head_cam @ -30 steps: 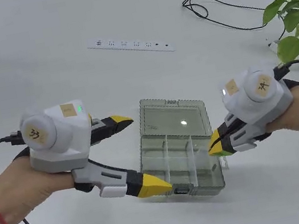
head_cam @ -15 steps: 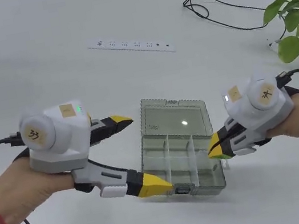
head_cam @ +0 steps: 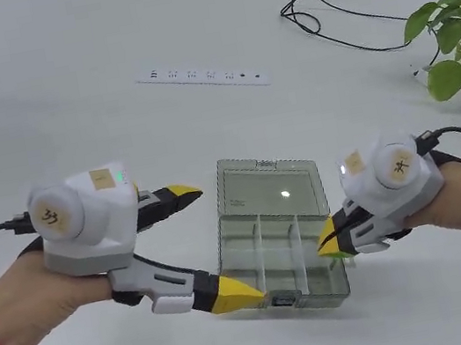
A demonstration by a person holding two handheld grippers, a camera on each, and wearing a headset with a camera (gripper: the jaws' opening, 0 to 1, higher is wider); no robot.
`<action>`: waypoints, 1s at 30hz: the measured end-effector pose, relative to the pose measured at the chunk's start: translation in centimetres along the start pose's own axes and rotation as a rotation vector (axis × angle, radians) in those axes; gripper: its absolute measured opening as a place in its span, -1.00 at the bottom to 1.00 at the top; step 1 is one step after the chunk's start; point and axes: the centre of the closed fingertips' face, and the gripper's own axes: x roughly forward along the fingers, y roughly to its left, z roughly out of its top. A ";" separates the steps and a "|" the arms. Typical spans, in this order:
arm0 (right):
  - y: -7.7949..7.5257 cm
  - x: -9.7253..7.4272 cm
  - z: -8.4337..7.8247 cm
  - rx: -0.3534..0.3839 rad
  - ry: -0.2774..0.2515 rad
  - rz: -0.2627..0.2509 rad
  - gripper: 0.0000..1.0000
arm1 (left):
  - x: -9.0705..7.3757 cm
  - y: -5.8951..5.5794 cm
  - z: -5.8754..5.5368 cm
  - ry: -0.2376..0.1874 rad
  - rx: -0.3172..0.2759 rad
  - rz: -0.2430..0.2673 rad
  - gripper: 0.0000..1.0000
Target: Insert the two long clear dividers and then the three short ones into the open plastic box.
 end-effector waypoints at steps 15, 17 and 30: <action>0.1 0.9 -0.4 -0.011 0.032 0.001 -0.95 | -0.1 0.1 0.0 0.003 0.001 0.001 1.00; 0.1 1.0 -0.5 -0.013 0.035 0.001 -0.95 | -0.1 0.1 0.1 0.003 0.005 0.001 1.00; 0.0 0.9 -0.6 0.015 0.029 -0.003 -0.89 | -0.1 0.0 0.0 0.006 0.003 -0.002 1.00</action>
